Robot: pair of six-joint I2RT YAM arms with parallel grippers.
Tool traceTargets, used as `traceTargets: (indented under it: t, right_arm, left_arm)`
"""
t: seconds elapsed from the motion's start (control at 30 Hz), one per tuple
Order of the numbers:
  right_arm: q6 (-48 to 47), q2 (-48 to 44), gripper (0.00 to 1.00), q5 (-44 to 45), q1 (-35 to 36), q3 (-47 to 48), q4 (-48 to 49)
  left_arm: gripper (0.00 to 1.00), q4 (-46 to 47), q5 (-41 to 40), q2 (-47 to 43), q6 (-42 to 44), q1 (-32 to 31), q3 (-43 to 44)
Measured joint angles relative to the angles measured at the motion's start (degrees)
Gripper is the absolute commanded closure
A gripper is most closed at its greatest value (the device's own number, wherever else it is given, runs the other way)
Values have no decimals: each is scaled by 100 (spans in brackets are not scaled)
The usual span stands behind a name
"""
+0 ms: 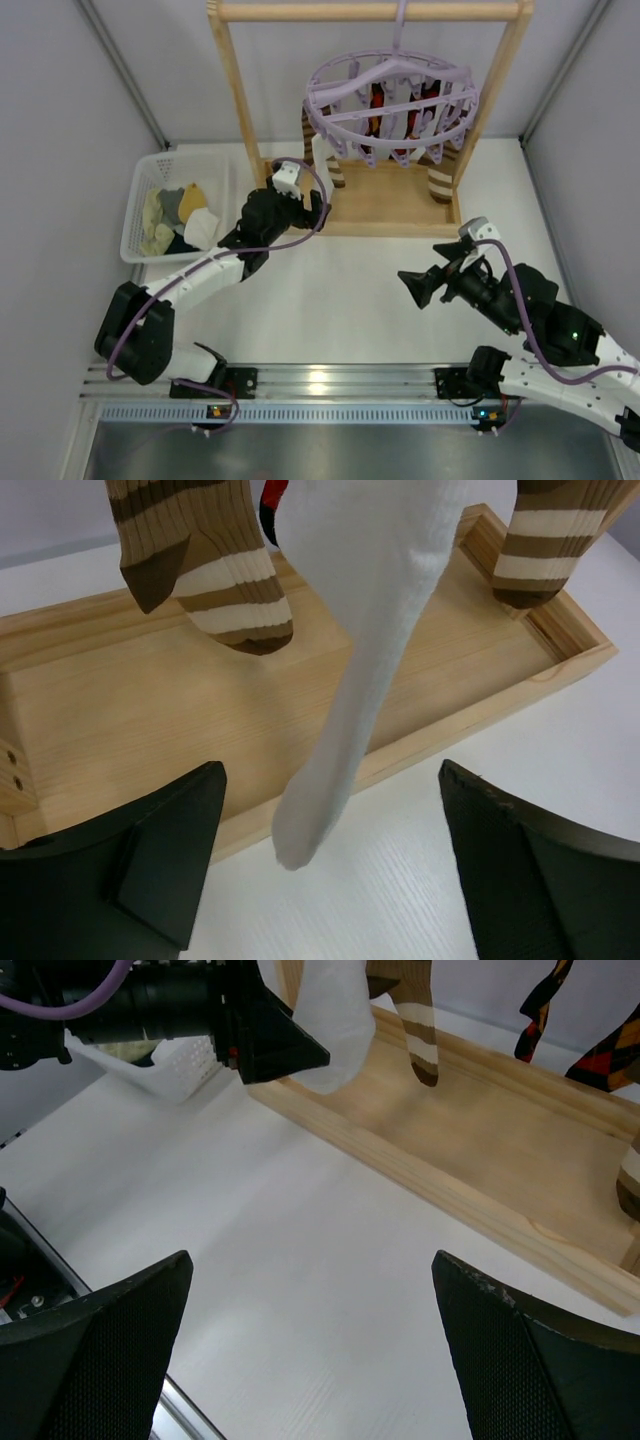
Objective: Remove the socks clipped to the hanger
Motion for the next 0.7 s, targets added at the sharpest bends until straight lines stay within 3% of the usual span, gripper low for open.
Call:
traceTargets:
  t: [0.07, 0.1, 0.13, 0.17, 0.23, 0.3, 0.47, 0.7]
  right_arm:
    - [0, -116, 1, 0, 0, -72, -87]
    - [2, -149, 0, -2, 0, -98, -129]
    - [7, -155, 0, -2, 0, -116, -142]
    - [11, -151, 1, -2, 0, -125, -151]
    - [81, -118, 1, 35, 0, -129, -140]
    - [216, -76, 0, 203, 2, -129, -92]
    - [540, 149, 1, 448, 0, -111, 361]
    - [662, 1069, 6, 859, 0, 1036, 750]
  left_arm:
    - [24, 146, 28, 26, -20, 0, -15]
    - [34, 254, 35, 48, -26, -2, -15]
    - [54, 350, 28, 70, -44, -2, -15]
    - [62, 417, 15, 94, -63, -2, -15]
    - [87, 509, -39, 157, -61, -2, -15]
    - [99, 522, -170, 173, -94, -15, -17]
    - [100, 584, -1185, 87, -50, -455, -90]
    - [100, 636, -2830, -116, -20, -2201, -136]
